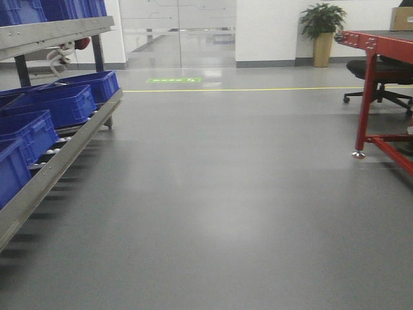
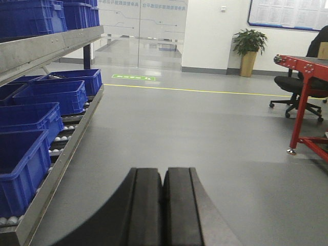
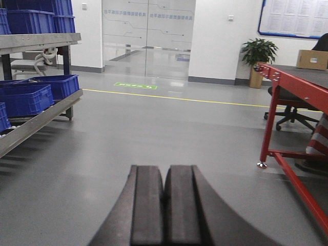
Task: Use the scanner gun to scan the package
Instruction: 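Drive the base forward and turn toward the red-framed table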
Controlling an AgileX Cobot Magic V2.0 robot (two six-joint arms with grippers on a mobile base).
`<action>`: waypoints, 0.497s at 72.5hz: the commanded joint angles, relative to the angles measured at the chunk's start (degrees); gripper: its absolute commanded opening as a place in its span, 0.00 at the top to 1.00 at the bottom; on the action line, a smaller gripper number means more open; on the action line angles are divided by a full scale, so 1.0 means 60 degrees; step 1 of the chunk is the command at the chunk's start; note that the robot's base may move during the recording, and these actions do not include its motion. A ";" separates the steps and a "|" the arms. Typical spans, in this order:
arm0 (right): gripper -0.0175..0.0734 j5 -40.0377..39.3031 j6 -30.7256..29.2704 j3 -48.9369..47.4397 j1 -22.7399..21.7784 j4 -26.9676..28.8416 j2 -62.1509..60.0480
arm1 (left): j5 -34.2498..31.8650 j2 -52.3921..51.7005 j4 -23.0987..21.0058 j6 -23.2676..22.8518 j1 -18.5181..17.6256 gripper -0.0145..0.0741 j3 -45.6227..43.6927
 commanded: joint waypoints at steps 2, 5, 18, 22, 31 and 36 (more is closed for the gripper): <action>0.99 -0.0219 -0.0014 0.0000 -0.0029 -0.0044 -0.0032 | -0.0194 -0.0036 0.0005 -0.0042 -0.0050 0.96 -0.0015; 0.99 -0.0219 -0.0014 0.0000 -0.0029 -0.0044 -0.0032 | -0.0194 -0.0036 0.0005 -0.0042 -0.0032 0.96 -0.0015; 0.99 -0.0219 -0.0014 0.0000 -0.0029 -0.0044 -0.0032 | -0.0194 -0.0036 0.0005 -0.0042 -0.0032 0.96 -0.0015; 0.99 -0.0219 -0.0014 0.0000 -0.0029 -0.0044 -0.0032 | -0.0194 -0.0036 0.0005 -0.0042 -0.0032 0.96 -0.0015; 0.99 -0.0219 -0.0014 0.0000 -0.0029 -0.0044 -0.0032 | -0.0194 -0.0036 0.0005 -0.0042 -0.0032 0.96 -0.0015; 0.99 -0.0219 -0.0014 0.0000 -0.0029 -0.0044 -0.0032 | -0.0194 -0.0036 0.0005 -0.0042 -0.0032 0.96 -0.0015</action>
